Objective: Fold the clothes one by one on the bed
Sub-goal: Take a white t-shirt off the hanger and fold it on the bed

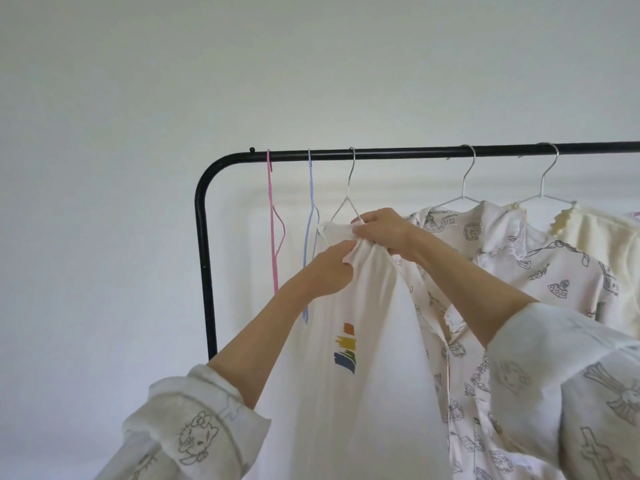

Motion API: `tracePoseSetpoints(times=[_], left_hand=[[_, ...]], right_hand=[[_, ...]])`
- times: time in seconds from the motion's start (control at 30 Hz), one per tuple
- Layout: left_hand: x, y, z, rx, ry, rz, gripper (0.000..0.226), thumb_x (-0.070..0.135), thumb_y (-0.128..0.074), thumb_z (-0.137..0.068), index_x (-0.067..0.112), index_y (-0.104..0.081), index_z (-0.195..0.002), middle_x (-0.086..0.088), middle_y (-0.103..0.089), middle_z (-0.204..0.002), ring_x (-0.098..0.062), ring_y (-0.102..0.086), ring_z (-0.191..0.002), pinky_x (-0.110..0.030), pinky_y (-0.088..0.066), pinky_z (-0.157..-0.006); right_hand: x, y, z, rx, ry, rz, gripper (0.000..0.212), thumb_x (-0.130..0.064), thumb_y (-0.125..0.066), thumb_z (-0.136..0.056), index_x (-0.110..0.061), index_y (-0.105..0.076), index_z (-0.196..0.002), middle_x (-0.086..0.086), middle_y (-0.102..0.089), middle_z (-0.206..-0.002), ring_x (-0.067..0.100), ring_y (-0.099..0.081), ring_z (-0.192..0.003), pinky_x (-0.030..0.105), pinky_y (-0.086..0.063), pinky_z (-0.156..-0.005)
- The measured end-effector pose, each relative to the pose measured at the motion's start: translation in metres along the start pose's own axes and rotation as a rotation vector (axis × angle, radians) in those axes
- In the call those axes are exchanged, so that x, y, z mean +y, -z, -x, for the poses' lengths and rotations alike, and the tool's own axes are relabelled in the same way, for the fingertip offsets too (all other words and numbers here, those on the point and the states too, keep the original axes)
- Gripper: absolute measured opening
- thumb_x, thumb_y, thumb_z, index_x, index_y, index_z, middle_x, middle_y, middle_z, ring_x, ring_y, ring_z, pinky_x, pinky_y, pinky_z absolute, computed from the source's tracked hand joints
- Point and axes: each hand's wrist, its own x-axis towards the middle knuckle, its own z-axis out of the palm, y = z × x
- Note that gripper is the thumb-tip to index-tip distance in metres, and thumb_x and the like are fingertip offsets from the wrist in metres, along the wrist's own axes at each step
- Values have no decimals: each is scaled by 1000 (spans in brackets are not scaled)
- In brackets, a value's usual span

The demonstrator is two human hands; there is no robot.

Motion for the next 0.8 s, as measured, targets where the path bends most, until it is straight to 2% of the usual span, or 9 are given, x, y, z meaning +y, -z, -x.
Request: tracePoseSetpoints(times=[0.07,0.17,0.27,0.4,0.53,0.6,0.7,0.73,0.8], left_hand=[[-6,-3,-5,7,13,-84,52,-1,-29,-94,17,-33,-143,-2,-34,-149,-19,-33,-135,-22,-27,-100],[-22,-11,-19,-22,68,-196,52,1,-31,-92,17,-34,-142,-2,-36,-147,-22,-33,-135,-33,-27,-112],[-36,-18,-35,-62,135,-361,54,5,-32,-92,19,-27,-145,-1,-31,-150,-22,-27,-138,-45,-25,-113],[-58,-15,-52,-24,156,-601,52,9,-33,-95,19,-25,-145,-2,-28,-151,-24,-15,-143,-48,-18,-115],[-78,-9,-64,-13,195,-681,53,9,-32,-94,24,-26,-145,-2,-28,-151,-26,-11,-144,-47,-19,-115],[-81,-8,-68,66,201,-625,47,11,-31,-94,21,-36,-140,-5,-37,-144,-27,-26,-139,-43,-28,-111],[-82,-4,-72,377,205,-349,25,18,-31,-97,8,-53,-105,-9,-58,-101,-31,-56,-105,-36,-44,-84],[-83,-2,-74,455,207,-292,22,21,-34,-97,7,-50,-100,-10,-58,-94,-32,-58,-99,-36,-44,-78],[-85,-2,-77,532,190,-292,24,27,-43,-95,5,-46,-106,-12,-58,-101,-31,-55,-100,-38,-43,-76]], right_hand=[[-1,4,-6,29,-27,74,32,0,-38,-88,-11,-65,-102,1,-51,-68,12,-42,-52,18,-34,-41],[5,13,-13,112,-59,205,38,0,-34,-88,-7,-65,-109,10,-60,-92,22,-51,-75,24,-40,-57],[12,19,-18,202,-75,430,38,-4,-35,-86,-8,-63,-111,11,-62,-112,27,-52,-98,29,-42,-77],[24,30,-22,340,-52,668,32,-12,-37,-87,-17,-59,-109,6,-59,-104,29,-52,-98,30,-36,-73],[39,45,-24,510,62,932,33,-35,-34,-98,-17,-61,-103,9,-64,-104,31,-58,-97,31,-33,-69],[43,50,-28,535,99,986,38,-40,-33,-99,-17,-62,-99,9,-65,-101,30,-58,-96,31,-31,-69],[45,54,-30,574,146,1030,39,-43,-33,-98,-18,-63,-96,9,-66,-96,30,-59,-92,30,-30,-67],[45,54,-31,588,156,1032,40,-43,-34,-98,-17,-64,-95,10,-66,-94,30,-59,-91,30,-30,-66],[46,53,-31,604,163,1023,40,-44,-34,-98,-17,-64,-93,10,-66,-91,30,-58,-86,30,-30,-66]])
